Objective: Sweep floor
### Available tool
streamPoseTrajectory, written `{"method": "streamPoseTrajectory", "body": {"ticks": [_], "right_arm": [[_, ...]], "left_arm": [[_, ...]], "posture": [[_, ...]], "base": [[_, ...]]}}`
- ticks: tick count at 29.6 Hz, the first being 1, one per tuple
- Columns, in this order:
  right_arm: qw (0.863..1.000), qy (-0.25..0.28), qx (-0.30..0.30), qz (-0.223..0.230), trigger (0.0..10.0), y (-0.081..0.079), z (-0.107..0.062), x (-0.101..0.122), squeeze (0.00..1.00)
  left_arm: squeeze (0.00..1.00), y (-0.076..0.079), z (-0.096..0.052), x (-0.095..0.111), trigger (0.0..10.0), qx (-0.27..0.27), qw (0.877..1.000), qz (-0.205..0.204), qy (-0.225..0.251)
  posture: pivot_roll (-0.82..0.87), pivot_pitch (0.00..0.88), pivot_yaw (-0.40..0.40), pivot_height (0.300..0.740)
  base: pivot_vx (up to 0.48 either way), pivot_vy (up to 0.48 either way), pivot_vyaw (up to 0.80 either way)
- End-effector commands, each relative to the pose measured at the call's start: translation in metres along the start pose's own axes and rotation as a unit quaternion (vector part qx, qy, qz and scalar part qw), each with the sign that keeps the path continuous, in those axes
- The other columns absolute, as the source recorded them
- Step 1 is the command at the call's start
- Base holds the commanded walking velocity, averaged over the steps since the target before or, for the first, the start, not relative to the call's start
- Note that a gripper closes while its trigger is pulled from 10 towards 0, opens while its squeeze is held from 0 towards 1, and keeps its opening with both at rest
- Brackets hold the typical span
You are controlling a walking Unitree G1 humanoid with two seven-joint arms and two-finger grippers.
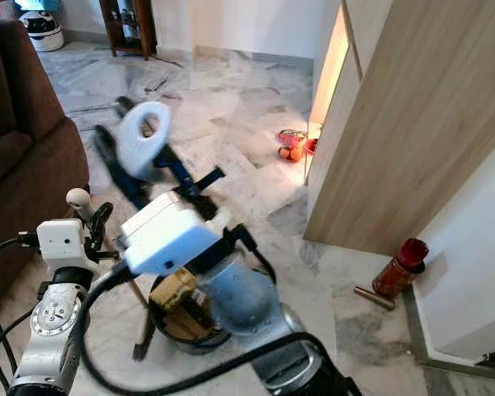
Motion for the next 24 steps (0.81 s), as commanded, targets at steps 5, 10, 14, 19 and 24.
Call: {"method": "streamPoseTrajectory", "body": {"ticks": [5, 10, 14, 19, 24], "right_arm": [[0.989, -0.062, -0.110, -0.083, 10.0, 0.052, -0.004, -0.024, 0.00], [0.970, -0.115, -0.195, -0.085, 10.0, 0.084, -0.017, -0.044, 0.00], [0.952, -0.166, -0.250, -0.064, 10.0, 0.102, -0.042, -0.071, 0.00], [0.930, -0.231, -0.279, -0.065, 10.0, 0.116, -0.075, -0.101, 0.00], [0.911, -0.272, -0.307, -0.049, 10.0, 0.125, -0.099, -0.118, 0.00]], "left_arm": [[0.00, 0.002, 0.004, 0.010, 10.0, -0.006, 1.000, 0.008, 0.025], [0.00, 0.003, 0.004, 0.009, 10.0, -0.008, 1.000, 0.007, 0.024], [0.00, 0.007, 0.003, 0.008, 10.0, -0.024, 1.000, 0.002, 0.019], [0.00, 0.006, 0.000, 0.006, 10.0, -0.028, 1.000, -0.001, 0.015], [0.00, 0.001, -0.005, 0.004, 10.0, -0.029, 1.000, 0.001, 0.009]], "posture": [[0.05, 0.027, -0.032, 0.740], [0.05, 0.028, -0.035, 0.740], [0.05, 0.032, -0.039, 0.740], [0.05, 0.038, -0.042, 0.740], [0.05, 0.042, -0.043, 0.740]], "base": [[0.000, 0.000, 0.00], [0.000, 0.000, 0.00], [0.000, 0.000, 0.00], [0.000, 0.000, 0.00], [0.000, 0.000, 0.00]]}}
Point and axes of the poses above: a point about 5 cm out from each wrist's last joint towards the gripper, its own z axis pointing out of the wrist towards the gripper, its own x axis along the axis of the wrist's last joint, y = z × x, the point moved 1 cm from there along z, pointing out of the wrist towards the gripper, and after that the axes turned 8 degrees about z, right-handed, at the moved point
